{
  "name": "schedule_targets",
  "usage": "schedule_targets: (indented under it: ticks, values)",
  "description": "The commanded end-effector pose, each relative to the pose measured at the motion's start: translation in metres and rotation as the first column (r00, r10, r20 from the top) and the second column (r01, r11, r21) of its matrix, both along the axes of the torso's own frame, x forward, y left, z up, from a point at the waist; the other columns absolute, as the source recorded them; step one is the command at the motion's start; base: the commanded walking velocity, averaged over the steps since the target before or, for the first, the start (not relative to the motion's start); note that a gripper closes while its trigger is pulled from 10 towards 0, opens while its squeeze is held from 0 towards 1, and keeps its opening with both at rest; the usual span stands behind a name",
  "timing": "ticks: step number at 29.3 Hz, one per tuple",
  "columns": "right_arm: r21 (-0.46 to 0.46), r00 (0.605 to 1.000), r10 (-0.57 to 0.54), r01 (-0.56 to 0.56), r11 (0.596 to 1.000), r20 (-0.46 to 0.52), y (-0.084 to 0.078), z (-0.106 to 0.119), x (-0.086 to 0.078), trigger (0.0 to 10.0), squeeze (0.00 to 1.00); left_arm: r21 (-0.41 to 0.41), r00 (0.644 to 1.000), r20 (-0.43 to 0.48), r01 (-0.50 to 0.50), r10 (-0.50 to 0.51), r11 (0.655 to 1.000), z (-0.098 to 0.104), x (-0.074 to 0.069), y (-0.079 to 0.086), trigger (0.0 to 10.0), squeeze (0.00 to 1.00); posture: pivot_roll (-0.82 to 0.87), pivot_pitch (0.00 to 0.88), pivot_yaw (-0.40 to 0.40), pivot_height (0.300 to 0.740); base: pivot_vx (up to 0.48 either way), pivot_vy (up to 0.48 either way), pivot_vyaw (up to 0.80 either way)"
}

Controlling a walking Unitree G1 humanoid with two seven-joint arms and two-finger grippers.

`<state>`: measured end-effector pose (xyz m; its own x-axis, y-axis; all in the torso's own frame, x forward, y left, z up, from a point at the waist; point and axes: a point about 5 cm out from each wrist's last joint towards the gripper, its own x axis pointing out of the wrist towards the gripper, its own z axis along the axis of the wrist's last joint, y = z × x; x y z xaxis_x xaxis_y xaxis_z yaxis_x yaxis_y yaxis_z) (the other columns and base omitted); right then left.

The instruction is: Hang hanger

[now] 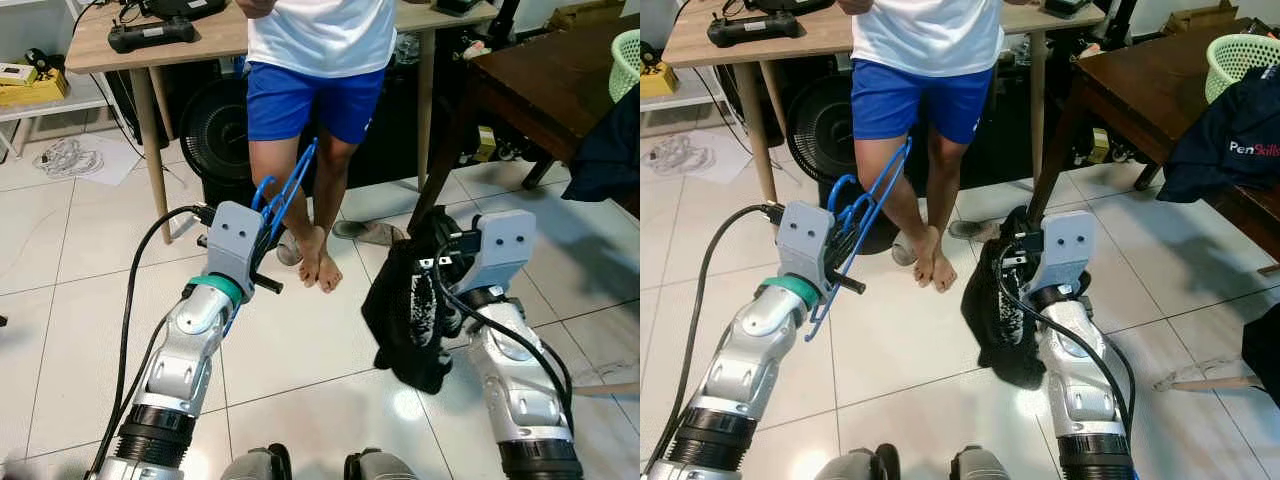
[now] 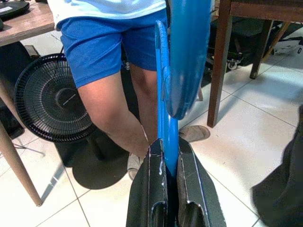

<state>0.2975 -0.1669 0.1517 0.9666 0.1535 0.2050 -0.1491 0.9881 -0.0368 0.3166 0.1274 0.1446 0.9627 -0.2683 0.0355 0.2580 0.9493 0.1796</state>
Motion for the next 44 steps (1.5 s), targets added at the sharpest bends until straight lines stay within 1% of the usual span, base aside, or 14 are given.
schedule_targets:
  ticks: [1,6,11,13,15,20,44]
  values:
    - [0.022,0.999,0.008,-0.009,1.0,0.043,-0.0003,0.0075,-0.0005,10.0,0.0,-0.006,1.0,-0.014,-0.002,0.002,1.0,-0.0036,-0.0016,0.0002,10.0,0.0,-0.1,0.045,0.088,0.74,0.0,0.0,0.0]
    - [0.03,0.999,0.01,-0.012,0.999,0.049,-0.0007,0.0084,-0.001,10.0,0.0,-0.004,1.0,-0.015,-0.001,0.001,1.0,-0.004,-0.0023,0.0,10.0,0.0,-0.1,0.047,0.088,0.74,0.0,0.0,0.0]
    - [-0.008,0.999,0.013,-0.013,1.0,0.041,0.0011,0.0056,-0.0001,10.0,0.0,-0.002,1.0,-0.017,0.0,0.0,1.0,-0.0047,-0.0028,0.0009,10.0,0.0,-0.1,0.055,0.086,0.74,0.0,0.0,0.0]
    - [-0.078,1.0,0.003,-0.001,0.997,0.019,0.0019,0.0014,0.0009,10.0,0.0,-0.003,1.0,-0.017,-0.001,0.001,1.0,-0.0042,-0.0028,0.0003,10.0,0.0,-0.1,0.058,0.085,0.74,0.0,0.0,0.77]
    - [-0.098,1.0,0.007,-0.006,0.995,0.015,0.003,-0.0003,0.0008,10.0,0.0,-0.003,1.0,-0.016,0.001,-0.001,1.0,-0.0038,-0.0026,-0.0009,10.0,0.0,-0.1,0.059,0.084,0.74,0.0,0.0,0.77]
    - [-0.086,1.0,0.017,-0.015,0.996,0.017,0.0034,0.0,0.0007,10.0,0.0,-0.005,1.0,-0.015,0.002,-0.002,1.0,-0.0033,-0.0018,-0.0018,10.0,0.0,-0.1,0.062,0.084,0.74,0.0,0.0,0.77]
    - [-0.098,1.0,0.009,-0.007,0.995,0.016,0.002,-0.0007,0.0019,10.0,0.0,0.003,1.0,-0.008,0.014,-0.014,1.0,-0.0006,0.0017,-0.0051,10.0,0.0,-0.09,0.061,0.09,0.74,0.0,0.0,0.77]
